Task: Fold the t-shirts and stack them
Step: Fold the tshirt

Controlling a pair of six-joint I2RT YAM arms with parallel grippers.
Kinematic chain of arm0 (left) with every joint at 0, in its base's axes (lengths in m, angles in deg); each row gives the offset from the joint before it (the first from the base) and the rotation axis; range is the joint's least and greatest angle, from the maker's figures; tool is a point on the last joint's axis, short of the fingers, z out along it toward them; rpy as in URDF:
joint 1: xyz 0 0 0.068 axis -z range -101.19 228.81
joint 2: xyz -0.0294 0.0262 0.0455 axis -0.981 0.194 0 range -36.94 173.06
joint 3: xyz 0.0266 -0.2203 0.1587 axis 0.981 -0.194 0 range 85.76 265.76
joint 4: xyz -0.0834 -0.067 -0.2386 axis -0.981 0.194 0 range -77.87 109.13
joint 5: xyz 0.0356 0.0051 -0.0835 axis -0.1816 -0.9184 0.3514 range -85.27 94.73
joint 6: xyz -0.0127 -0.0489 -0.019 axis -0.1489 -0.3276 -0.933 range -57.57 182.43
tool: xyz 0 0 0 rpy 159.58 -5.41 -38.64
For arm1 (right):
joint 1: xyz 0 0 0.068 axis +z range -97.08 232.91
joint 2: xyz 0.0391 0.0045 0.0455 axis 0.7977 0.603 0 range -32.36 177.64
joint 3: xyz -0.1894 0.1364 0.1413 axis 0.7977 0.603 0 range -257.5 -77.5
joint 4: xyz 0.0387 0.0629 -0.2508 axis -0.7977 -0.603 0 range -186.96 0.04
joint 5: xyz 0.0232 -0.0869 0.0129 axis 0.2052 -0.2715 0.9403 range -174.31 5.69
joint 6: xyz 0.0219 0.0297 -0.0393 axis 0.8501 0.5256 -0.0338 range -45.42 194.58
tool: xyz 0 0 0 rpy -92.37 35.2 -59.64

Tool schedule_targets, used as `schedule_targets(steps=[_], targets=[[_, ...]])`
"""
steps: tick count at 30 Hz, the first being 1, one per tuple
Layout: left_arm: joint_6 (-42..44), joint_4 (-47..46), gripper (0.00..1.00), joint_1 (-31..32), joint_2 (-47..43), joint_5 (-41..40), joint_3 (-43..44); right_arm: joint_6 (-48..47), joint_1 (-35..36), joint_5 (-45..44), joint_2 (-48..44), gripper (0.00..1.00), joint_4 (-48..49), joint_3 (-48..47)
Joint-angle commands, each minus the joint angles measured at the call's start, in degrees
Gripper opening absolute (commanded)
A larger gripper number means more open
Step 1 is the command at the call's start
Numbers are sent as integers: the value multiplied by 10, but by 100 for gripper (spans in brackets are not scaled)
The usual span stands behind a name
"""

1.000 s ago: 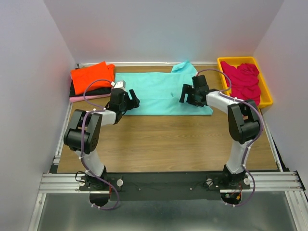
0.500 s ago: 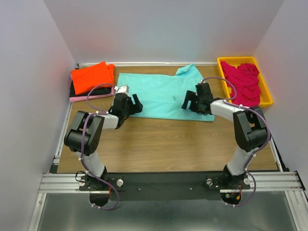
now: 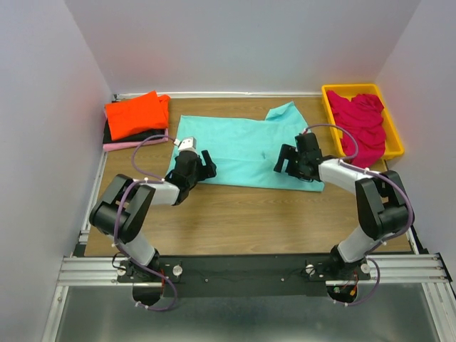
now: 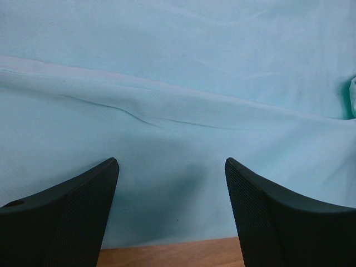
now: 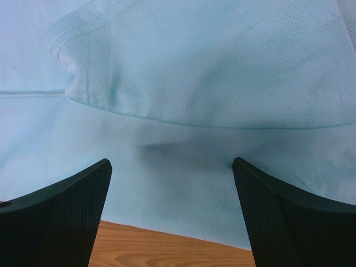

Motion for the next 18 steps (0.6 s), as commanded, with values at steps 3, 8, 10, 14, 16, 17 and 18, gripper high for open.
schedule_targets(steps=[3,8,10,14,16,17,18], targets=[[-34,6,86,26,-31,-51,-48,20,0,-9,-45,96,-49,50],[-68,5,85,60,-57,-70,-89,32,0,-18,-101,97,-51,99],[-78,6,85,70,-64,-77,-100,35,0,-16,-118,97,-51,108],[-96,6,86,86,-82,-84,-129,40,-1,-1,-146,98,-53,127],[-111,7,85,99,-92,-89,-144,42,-2,4,-151,98,-56,137],[-117,8,85,103,-95,-90,-155,44,-2,5,-156,98,-56,140],[-128,7,85,114,-100,-92,-161,48,-2,7,-166,98,-57,146]])
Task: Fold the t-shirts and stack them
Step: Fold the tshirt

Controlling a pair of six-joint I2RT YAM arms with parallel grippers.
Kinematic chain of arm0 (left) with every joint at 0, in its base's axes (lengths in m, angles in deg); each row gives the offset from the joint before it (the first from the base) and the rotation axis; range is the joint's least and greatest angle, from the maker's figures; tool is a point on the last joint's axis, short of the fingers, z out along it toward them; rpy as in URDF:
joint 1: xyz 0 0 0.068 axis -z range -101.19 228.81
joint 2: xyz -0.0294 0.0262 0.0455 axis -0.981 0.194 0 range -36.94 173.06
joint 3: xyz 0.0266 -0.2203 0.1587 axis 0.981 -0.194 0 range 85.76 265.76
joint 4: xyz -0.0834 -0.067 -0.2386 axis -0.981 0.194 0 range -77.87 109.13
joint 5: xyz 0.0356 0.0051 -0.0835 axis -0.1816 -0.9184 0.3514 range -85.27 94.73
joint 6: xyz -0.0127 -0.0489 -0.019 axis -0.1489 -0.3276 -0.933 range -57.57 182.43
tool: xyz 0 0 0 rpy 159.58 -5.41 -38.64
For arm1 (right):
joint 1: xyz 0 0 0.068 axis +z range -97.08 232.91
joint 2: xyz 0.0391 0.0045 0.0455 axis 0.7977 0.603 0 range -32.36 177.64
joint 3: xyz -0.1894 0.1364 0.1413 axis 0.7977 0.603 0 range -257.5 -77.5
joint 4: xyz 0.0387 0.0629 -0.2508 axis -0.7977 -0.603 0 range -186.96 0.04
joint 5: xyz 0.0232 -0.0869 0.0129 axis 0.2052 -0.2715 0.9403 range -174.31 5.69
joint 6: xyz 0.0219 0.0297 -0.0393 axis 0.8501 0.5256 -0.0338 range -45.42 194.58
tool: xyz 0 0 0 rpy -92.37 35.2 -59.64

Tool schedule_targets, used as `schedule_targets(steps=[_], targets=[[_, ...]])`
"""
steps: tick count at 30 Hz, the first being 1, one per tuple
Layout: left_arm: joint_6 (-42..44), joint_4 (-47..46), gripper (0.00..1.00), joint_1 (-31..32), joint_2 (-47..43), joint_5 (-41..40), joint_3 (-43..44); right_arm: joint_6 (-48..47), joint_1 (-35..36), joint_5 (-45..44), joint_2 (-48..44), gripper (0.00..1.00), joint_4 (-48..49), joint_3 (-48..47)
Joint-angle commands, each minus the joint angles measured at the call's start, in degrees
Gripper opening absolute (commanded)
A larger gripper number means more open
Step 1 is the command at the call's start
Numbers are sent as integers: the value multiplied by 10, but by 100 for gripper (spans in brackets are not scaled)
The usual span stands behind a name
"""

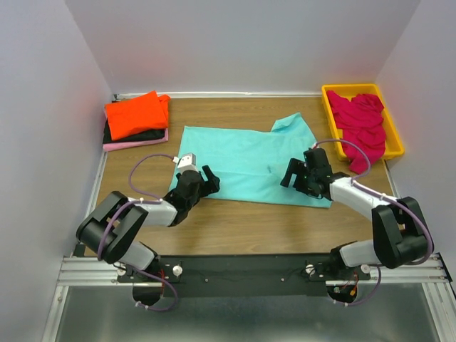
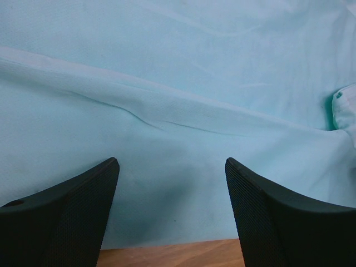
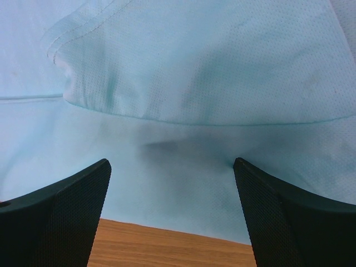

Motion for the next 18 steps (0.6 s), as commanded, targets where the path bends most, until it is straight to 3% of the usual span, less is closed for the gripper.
schedule_targets(steps=[1,11,18], targets=[[-48,50,85,30,-14,-21,-50,18,-2,6,-30,98,-26,27],[-109,90,85,90,-88,-35,-100,24,-2,4,-128,99,-77,51],[-93,180,86,106,-198,-74,-63,18,-2,-16,-149,99,-88,17]])
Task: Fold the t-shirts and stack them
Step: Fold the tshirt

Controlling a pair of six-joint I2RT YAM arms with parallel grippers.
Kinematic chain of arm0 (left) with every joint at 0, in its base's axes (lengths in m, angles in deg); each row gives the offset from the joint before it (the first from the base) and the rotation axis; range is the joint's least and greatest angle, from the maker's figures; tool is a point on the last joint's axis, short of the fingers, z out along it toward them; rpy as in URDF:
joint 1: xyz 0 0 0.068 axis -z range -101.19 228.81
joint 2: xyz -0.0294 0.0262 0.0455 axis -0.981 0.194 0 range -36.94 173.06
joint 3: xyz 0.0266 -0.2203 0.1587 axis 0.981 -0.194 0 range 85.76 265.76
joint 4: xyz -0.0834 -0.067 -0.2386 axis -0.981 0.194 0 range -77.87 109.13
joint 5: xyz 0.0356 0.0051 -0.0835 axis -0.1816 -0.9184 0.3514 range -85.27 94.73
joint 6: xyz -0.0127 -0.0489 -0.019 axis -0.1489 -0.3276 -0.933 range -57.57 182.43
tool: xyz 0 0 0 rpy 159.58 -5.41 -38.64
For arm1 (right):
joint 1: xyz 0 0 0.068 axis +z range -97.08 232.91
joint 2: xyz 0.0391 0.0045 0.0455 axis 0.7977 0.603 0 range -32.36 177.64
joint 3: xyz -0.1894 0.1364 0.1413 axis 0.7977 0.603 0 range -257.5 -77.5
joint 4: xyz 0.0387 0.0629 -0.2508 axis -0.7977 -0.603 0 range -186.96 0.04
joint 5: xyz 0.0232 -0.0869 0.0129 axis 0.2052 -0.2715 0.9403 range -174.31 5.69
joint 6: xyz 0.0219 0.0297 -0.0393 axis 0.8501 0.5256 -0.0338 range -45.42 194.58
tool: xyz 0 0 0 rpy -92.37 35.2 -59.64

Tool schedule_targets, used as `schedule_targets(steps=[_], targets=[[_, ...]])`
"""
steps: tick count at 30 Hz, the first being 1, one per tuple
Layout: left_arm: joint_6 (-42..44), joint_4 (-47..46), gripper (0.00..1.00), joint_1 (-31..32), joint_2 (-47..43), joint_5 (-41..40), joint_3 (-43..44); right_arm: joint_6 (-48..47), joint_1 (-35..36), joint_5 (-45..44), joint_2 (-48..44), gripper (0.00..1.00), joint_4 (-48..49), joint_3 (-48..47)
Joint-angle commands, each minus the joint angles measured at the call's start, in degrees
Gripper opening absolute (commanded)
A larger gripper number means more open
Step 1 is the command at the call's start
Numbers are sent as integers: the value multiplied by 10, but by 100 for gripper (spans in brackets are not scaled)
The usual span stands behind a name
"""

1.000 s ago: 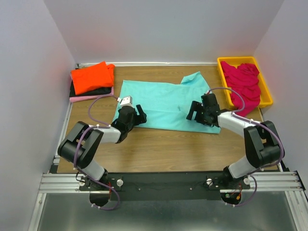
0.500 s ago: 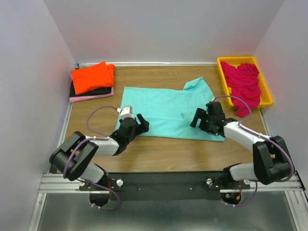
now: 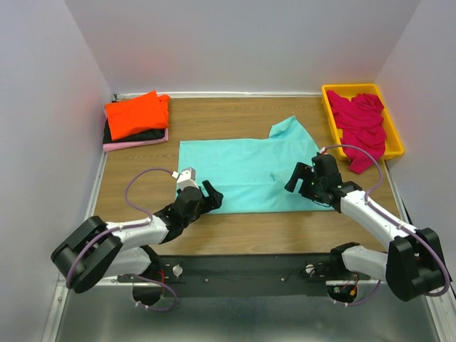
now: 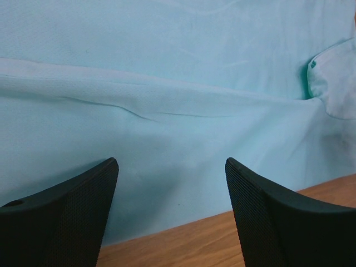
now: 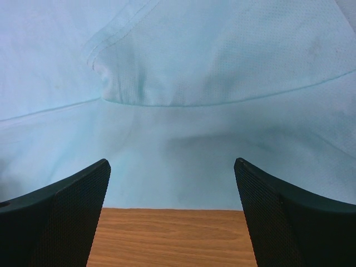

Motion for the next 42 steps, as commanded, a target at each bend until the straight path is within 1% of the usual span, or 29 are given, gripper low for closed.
schedule_targets(steps=[1,2,3,4,6,7,8,9,10,12,13,14,15,17,18,23,24,26,27,28,32,37,42], targets=[[13,114,86,5,-75,-60,27,1,-2,-21,-11,99,-22,-45],[26,125,86,5,-86,-71,50,1,-2,-27,-9,99,-21,-56],[45,143,89,5,-97,-85,62,1,-2,-40,-2,99,-20,-85],[56,153,91,4,-114,-115,75,2,-3,-46,4,99,-20,-101],[82,162,93,-2,-124,-136,114,-3,-2,-65,18,100,-18,-138],[110,162,96,-20,-126,-144,125,-7,-2,-73,39,100,-16,-156],[125,157,96,-31,-123,-150,145,-12,-2,-82,50,100,-13,-196],[144,151,97,-45,-117,-145,155,-21,-4,-95,65,100,-12,-214],[171,144,97,-81,-101,-130,166,-27,-3,-100,91,100,-8,-252],[197,134,97,-118,-78,-109,195,-39,-8,-111,123,100,-1,-289],[214,134,97,-150,-50,-88,205,-44,-9,-110,160,100,9,-307],[214,133,97,-150,-35,-82,216,-49,-13,-106,180,99,11,-324],[230,136,96,-174,-19,-76,237,-57,-24,-98,200,99,13,-366],[256,142,96,-194,29,-61,275,-64,-38,-79,264,97,13,-409],[264,146,96,-198,46,-59,288,-67,-49,-62,287,96,13,-443],[285,158,94,-224,157,-59,357,-71,-104,-15,398,90,12,-542],[286,158,93,-233,173,-54,377,-73,-111,3,432,89,12,-560],[290,160,91,-256,215,-40,393,-75,-122,6,466,88,12,-602],[292,161,90,-263,227,-36,411,-78,-125,28,480,87,12,-615],[292,169,89,-274,239,-34,421,-80,-129,32,512,86,12,-626],[302,176,87,-290,301,-24,474,-78,-136,46,578,86,12,-691],[308,197,79,-301,351,6,514,-79,-140,55,624,86,12,-727],[310,219,73,-314,394,30,550,-79,-147,54,652,87,11,-747]])
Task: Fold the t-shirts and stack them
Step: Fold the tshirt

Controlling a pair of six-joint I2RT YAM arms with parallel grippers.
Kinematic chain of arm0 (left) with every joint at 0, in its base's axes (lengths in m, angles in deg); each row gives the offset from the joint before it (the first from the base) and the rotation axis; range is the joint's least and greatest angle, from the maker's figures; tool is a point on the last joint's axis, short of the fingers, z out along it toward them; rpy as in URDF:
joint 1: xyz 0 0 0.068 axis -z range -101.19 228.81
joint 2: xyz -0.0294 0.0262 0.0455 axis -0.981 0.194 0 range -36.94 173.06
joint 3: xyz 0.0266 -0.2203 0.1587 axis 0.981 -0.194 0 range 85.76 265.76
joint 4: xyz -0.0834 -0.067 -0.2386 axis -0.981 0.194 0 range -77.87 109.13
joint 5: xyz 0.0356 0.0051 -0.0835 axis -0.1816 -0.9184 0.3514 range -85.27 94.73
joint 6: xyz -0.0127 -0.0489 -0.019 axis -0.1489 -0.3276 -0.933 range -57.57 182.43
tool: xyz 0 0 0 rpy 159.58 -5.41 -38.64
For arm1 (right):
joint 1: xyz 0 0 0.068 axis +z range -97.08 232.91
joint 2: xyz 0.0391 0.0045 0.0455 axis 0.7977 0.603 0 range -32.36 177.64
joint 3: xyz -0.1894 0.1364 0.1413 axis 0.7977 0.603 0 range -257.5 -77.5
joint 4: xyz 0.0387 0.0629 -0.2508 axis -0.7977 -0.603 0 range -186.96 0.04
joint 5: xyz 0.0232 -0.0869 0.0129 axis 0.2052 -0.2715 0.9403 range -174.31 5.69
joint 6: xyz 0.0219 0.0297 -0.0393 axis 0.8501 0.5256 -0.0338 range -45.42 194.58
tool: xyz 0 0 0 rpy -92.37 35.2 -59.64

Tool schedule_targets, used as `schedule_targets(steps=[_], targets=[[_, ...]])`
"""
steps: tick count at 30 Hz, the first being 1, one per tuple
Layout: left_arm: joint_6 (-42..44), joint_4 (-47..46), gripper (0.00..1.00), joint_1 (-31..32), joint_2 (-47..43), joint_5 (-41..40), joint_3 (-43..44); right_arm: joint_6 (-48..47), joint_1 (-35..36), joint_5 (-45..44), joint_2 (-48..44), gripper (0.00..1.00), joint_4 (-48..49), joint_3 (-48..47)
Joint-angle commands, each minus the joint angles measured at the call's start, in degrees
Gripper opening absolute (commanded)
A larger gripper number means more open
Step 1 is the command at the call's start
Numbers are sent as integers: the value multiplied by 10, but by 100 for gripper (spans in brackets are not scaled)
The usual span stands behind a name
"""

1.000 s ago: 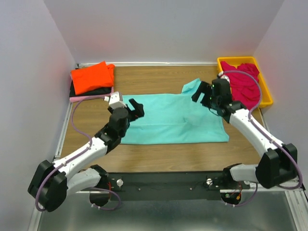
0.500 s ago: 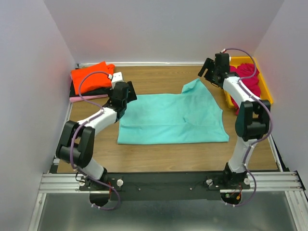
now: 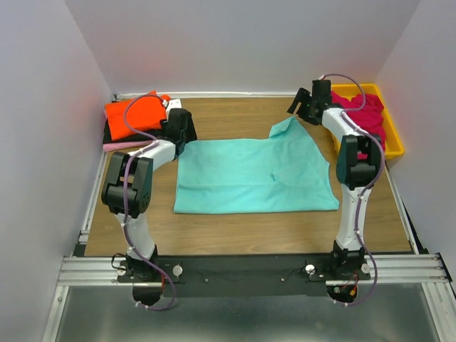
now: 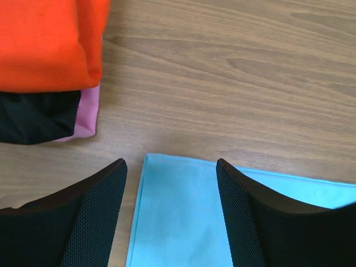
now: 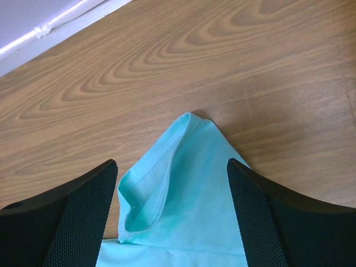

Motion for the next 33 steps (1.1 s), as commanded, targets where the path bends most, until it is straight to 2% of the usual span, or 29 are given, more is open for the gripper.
schedule_targets(steps=[1,5,7,12,17,33], targets=[[11,29,72,-14,32,34,29,-9,-12,19,23,87,-1,-29],[10,28,67,-20,56,38,39,-10,-18,26,29,88,-1,-24],[11,38,59,-20,67,44,53,-11,-21,31,32,88,0,-23],[11,49,56,-20,79,44,69,-10,-22,33,34,89,0,-23],[13,61,44,-22,94,48,84,-9,-24,34,36,89,0,-23],[3,89,44,-23,88,21,82,-5,-28,50,44,89,0,-26]])
